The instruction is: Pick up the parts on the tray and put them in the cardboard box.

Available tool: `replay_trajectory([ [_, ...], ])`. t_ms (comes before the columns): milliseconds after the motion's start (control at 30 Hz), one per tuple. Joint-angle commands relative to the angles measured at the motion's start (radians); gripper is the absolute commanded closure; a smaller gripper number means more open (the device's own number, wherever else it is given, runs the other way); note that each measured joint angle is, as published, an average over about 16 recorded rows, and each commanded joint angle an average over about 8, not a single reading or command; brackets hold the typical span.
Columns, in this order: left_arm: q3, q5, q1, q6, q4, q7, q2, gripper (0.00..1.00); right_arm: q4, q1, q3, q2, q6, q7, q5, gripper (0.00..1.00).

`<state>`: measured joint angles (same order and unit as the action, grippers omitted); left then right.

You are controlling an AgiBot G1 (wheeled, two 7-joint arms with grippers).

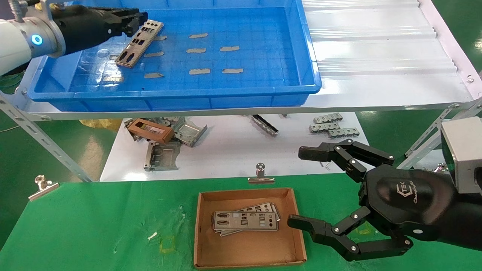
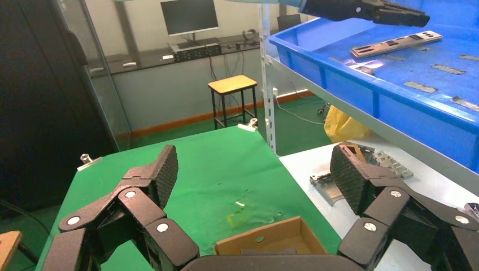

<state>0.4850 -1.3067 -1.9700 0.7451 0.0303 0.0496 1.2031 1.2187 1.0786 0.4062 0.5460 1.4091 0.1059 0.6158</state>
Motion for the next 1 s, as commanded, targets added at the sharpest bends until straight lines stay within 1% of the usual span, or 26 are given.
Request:
replay_trajectory([
  [33,-0.001,0.002,-0.004,0.000,0.007,0.014,-0.002,0.00,0.000,0.000,0.000,0.000,0.000,0.000,0.000,0.00],
  [333,0.000,0.001,-0.009,0.084,-0.010,0.016,-0.014,0.00,0.000,0.000,0.000,0.000,0.000,0.000,0.000,0.00],
  [433,0.005,-0.006,-0.008,0.095,-0.019,0.013,-0.016,0.00,0.000,0.000,0.000,0.000,0.000,0.000,0.000,0.00],
  [600,0.008,-0.010,-0.005,0.080,-0.029,0.011,-0.014,0.07,0.000,0.000,0.000,0.000,0.000,0.000,0.000,0.00],
  [667,0.007,-0.009,-0.004,0.071,-0.032,0.009,-0.013,0.18,0.000,0.000,0.000,0.000,0.000,0.000,0.000,0.00],
  [833,0.004,-0.005,-0.002,0.062,-0.038,-0.003,-0.010,0.74,0.000,0.000,0.000,0.000,0.000,0.000,0.000,0.00],
  [867,0.004,-0.004,-0.001,0.064,-0.040,-0.006,-0.010,0.85,0.000,0.000,0.000,0.000,0.000,0.000,0.000,0.00],
  [900,0.003,-0.003,0.000,0.066,-0.040,-0.008,-0.010,0.92,0.000,0.000,0.000,0.000,0.000,0.000,0.000,0.00],
  [933,0.003,-0.003,0.001,0.070,-0.041,-0.010,-0.010,0.98,0.000,0.000,0.000,0.000,0.000,0.000,0.000,0.00],
  [1000,0.002,-0.002,0.002,0.077,-0.041,-0.014,-0.012,1.00,0.000,0.000,0.000,0.000,0.000,0.000,0.000,0.00],
])
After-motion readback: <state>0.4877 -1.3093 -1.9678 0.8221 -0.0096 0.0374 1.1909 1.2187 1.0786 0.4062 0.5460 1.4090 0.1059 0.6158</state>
